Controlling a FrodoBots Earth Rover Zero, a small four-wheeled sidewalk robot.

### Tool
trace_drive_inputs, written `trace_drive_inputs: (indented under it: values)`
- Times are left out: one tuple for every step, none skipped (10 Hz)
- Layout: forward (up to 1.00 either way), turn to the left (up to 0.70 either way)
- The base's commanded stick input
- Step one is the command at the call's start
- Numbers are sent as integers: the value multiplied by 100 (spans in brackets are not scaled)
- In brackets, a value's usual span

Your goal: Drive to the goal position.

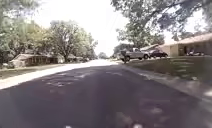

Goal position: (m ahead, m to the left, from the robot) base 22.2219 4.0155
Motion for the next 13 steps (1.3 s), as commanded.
trace_drive_inputs:
  values:
    - [70,0]
    - [70,0]
    - [70,0]
    - [70,0]
    - [70,0]
    - [70,0]
    - [70,0]
    - [70,0]
    - [70,0]
    - [70,0]
    - [70,0]
    - [70,0]
    - [70,0]
